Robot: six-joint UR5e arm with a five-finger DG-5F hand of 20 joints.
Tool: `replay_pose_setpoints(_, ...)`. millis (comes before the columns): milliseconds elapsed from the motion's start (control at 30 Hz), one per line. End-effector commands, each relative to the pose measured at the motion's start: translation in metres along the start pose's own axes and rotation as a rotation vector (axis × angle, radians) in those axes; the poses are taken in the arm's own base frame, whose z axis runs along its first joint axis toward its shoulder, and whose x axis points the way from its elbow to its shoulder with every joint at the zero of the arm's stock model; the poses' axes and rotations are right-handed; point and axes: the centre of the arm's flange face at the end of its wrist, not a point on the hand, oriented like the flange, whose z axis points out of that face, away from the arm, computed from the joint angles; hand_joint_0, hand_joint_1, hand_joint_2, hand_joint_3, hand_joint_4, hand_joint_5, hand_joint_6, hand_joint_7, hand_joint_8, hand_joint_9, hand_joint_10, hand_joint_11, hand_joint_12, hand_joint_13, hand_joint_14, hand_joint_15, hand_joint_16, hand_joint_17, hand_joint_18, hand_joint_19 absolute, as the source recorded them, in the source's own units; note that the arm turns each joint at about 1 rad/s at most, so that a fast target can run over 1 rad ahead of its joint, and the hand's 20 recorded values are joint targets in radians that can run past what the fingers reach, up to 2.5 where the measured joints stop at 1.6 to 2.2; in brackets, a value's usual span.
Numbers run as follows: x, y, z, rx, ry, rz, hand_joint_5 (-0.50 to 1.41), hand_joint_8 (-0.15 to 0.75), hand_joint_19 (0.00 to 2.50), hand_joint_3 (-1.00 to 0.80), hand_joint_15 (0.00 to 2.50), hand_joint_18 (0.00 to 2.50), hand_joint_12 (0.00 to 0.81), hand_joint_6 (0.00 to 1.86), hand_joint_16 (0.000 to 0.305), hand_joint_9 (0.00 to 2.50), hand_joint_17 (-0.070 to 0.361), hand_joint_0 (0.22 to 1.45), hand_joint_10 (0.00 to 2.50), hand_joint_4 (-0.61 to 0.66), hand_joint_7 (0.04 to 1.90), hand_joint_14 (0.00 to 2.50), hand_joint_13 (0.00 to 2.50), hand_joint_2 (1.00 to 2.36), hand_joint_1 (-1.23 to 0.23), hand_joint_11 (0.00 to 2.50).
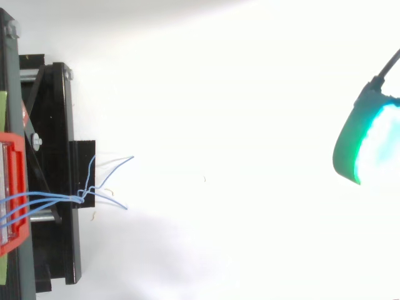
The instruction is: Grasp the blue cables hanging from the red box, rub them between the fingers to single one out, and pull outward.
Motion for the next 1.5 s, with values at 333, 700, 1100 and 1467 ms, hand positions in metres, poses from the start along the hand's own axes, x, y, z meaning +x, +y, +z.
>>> replay_pose_setpoints(333,0.009,-0.015,0.007,0.031,-0.040,-0.041,-0.19,0.384,0.85,-0.50,0.70,0.97,0.457,0.50,0.064,0.74,0.144,0.48,0.01,0.32,0.90,0.02,0.88,1.00,-0.62,0.90)
replay_pose_setpoints(700,0.015,-0.036,0.020,0.045,-0.038,-0.041,-0.19,0.381,0.85,-0.50,0.70,0.97,0.457,0.50,0.063,0.75,0.143,0.49,0.01,0.31,0.91,0.02,0.89,1.00,-0.63,0.92)
replay_pose_setpoints(1100,0.017,-0.069,0.033,0.099,-0.058,-0.058,-0.18,0.376,0.74,-0.50,0.65,0.87,0.470,0.50,0.065,0.75,0.146,0.49,0.02,0.31,0.92,0.02,0.81,1.00,-0.63,0.91)
replay_pose_setpoints(1467,0.012,-0.090,0.045,0.094,-0.122,-0.060,-0.18,0.361,0.14,-0.50,0.18,0.36,0.469,0.50,0.078,0.56,0.176,0.43,0.01,0.31,0.85,0.01,0.31,1.00,-0.60,0.39)
